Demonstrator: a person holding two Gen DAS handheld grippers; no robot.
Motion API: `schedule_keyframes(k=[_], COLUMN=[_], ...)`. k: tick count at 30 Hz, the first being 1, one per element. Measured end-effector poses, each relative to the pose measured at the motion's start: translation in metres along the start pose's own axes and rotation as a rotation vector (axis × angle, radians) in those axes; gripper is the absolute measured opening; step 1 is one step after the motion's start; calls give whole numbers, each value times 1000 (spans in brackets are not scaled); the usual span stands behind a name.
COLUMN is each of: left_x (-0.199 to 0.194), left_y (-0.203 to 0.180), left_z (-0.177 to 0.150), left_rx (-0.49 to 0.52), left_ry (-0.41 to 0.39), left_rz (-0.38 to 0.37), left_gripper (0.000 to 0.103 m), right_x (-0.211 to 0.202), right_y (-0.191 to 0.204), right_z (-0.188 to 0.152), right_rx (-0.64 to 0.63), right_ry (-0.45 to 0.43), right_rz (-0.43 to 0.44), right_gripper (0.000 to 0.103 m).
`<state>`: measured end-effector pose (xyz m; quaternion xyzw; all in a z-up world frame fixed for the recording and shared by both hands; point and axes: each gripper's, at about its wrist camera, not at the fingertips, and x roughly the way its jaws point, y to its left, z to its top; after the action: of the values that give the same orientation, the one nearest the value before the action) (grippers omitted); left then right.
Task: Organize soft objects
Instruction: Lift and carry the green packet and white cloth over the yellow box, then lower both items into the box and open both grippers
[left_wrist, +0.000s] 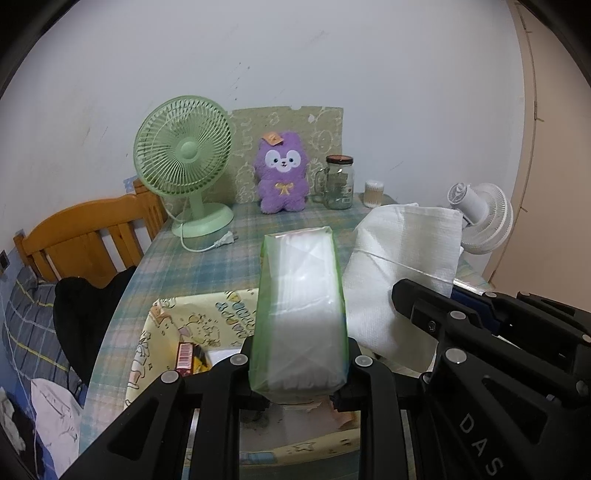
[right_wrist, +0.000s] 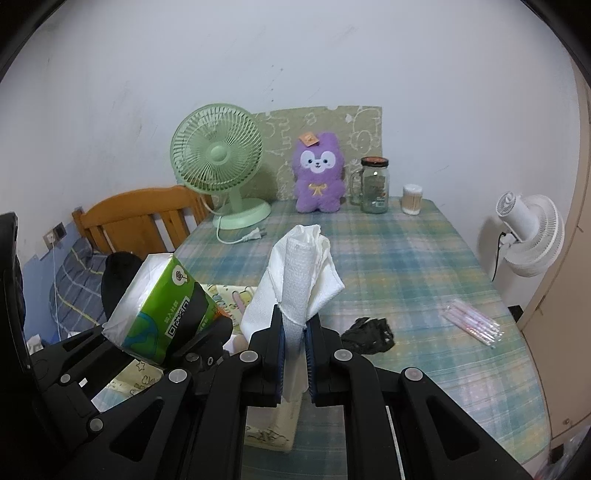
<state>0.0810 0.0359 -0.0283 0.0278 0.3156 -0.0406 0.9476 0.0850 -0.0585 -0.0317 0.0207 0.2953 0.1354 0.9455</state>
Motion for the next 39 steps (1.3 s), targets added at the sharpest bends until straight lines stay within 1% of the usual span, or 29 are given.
schedule_keyframes(k=[15, 16, 17, 18, 21, 22, 23, 27, 31, 32, 34, 35, 36, 37, 38, 39], left_x=[29, 31, 33, 34, 36, 37, 37, 38, 40, 40, 41, 41, 41, 41, 42, 42], left_y=[41, 43, 45, 47, 52, 54, 55, 59, 64, 65, 68, 69, 70, 70, 71, 71], left_z=[-14, -15, -16, -18, -21, -21, -22, -25, -28, -29, -29, -29, -29, -29, -29, -29], left_rx=[-11, -11, -10, -7, -20, -26, -29, -32, -43, -48, -55, -58, -61, -65, -67, -67], left_ry=[68, 75, 84, 90, 101, 106, 109, 119, 134, 135, 138, 140, 141, 142, 144, 145], left_rz=[47, 49, 52, 55, 63, 59, 57, 53, 43, 42, 38, 32, 26, 19, 11, 7], left_gripper=[22, 26, 39, 43, 48, 57, 62, 67, 75, 78, 81, 83, 84, 87, 89, 90], right_x=[42, 45, 48, 51, 56, 57, 58, 63, 68, 69, 71, 72, 73, 74, 75, 75], right_y=[32, 34, 35, 37, 42, 43, 44, 49, 54, 55, 57, 57, 57, 58, 58, 58], right_z=[-6, -7, -7, -8, -10, -10, -10, -12, -14, -14, -13, -13, -13, -12, -12, -11], right_rx=[-48, -51, -53, -54, -60, -60, -60, -69, -83, -89, -94, -95, -97, -99, -103, -107], right_ry=[83, 91, 97, 106, 116, 120, 124, 134, 151, 153, 153, 152, 152, 149, 147, 146], right_rz=[23, 25, 28, 35, 45, 50, 57, 65, 86, 92, 98, 100, 99, 93, 83, 70], right_gripper=[12, 12, 12, 12, 12, 12, 12, 12, 12, 13, 16, 21, 30, 35, 46, 55])
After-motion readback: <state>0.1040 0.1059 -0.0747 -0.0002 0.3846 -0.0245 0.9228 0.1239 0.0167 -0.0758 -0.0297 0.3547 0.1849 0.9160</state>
